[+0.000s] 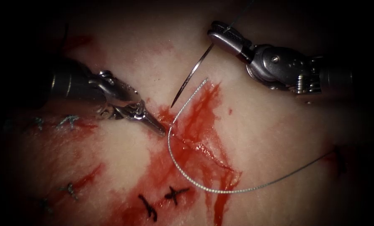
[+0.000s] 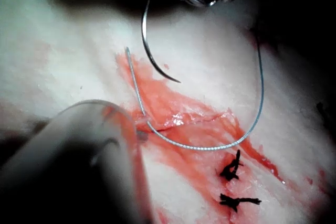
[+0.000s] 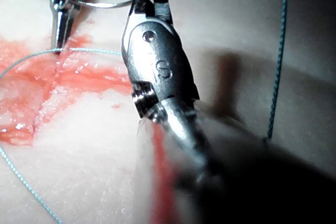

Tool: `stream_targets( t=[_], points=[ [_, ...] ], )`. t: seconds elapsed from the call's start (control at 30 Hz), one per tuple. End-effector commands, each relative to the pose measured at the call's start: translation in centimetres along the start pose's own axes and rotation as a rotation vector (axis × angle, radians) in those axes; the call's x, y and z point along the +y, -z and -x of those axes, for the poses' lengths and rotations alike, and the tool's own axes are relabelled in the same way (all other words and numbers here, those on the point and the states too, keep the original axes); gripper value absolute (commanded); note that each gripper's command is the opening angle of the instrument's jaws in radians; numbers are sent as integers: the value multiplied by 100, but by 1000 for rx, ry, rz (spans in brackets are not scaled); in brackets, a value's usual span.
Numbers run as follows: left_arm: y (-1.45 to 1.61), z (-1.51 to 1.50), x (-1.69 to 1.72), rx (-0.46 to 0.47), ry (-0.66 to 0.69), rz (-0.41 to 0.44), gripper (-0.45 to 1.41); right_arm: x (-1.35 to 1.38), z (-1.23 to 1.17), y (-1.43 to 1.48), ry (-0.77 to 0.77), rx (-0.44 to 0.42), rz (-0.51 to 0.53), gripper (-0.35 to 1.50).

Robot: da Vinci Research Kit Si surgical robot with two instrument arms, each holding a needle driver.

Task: Wound Closure

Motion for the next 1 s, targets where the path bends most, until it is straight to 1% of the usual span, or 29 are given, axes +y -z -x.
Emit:
stream_targets(
  t=[0.03, 0.13, 0.27, 0.37, 0.43, 0.53, 0.67, 0.77, 0.83, 1.0],
  points=[
    [-7, -1, -8, -3, -1, -2, -45, -1, 5, -8, 0, 2, -1, -35],
    [-9, -1, -18, 1, -7, -8, -45, -1, 5, -8, -1, 2, 1, -35],
    [-12, 3, -31, -40, -13, -79, -45, -1, 4, -8, -2, 2, 0, -35],
    [-11, 3, -36, -52, -16, -95, -45, -1, 4, -8, -3, 2, -4, -35],
    [-10, 0, -36, -35, -15, -104, -45, -1, 4, -9, -4, 2, -8, -35],
    [-8, -9, -33, -15, -36, -156, -45, -1, 4, -9, -11, 0, -20, -35],
    [-10, -11, -29, -61, -80, -212, -45, -4, 4, -10, -23, -2, -45, -35],
    [-12, -14, -26, -100, -85, -188, -45, -6, 3, -13, -35, -2, -69, -35],
    [-13, -13, -23, -130, -95, -191, -45, -8, 3, -14, -42, -2, -83, -35],
    [-22, -10, -14, -199, -142, -278, -45, -10, 4, -16, -53, -2, -107, -35]
  ],
)
